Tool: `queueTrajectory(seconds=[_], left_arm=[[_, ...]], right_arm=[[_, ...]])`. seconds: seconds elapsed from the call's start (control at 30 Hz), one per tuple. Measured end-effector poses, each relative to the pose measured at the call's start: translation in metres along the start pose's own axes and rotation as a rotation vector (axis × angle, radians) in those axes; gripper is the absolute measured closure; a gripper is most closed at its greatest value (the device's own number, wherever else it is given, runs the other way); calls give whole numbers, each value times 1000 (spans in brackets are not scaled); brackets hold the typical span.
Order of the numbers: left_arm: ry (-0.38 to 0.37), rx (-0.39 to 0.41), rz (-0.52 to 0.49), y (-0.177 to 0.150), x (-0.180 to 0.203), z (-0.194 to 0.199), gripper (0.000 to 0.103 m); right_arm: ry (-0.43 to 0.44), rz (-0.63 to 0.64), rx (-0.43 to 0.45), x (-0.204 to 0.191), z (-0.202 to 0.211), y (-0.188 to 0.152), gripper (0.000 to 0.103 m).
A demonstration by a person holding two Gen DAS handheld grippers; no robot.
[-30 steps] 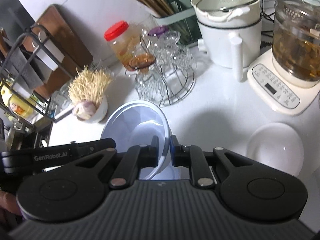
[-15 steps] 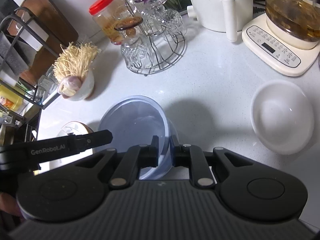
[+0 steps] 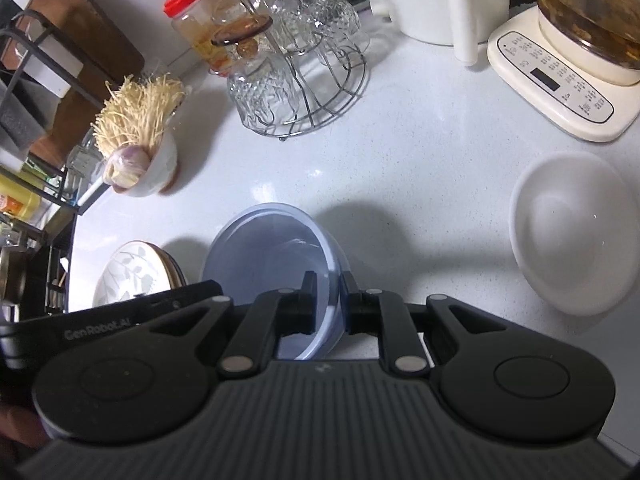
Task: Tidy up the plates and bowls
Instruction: 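Lower the blue bowl into the first blue bowl and open both grippers, then move both grippers to the white ceramic bowl by the kettle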
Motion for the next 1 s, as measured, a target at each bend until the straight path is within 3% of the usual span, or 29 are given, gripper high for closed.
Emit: queueTrajectory(seconds=[0.07, 0.1, 0.67, 1.0], left_arm=[[4, 6, -1, 2, 0, 3, 59], [7, 12, -5, 4, 0, 6, 58], [2, 194, -124, 48, 39, 77, 58], [-21, 255, -209, 68, 63, 98, 58]], right_arm=[[3, -2, 0, -1, 0, 0, 51], [11, -1, 5, -2, 2, 0, 49], [50, 56, 192, -24, 70, 18, 50], [63, 66, 375, -26, 116, 41, 50]])
Point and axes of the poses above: each gripper's, at about its wrist camera, not at the fingertips, and z roughly against the way its jaws point, x to its right, y to its top, the point moved 9 cm from there along -z, roughly the way its jaws point, and after that the axes turned 14 degrees about -z, right-handed, at the moved point
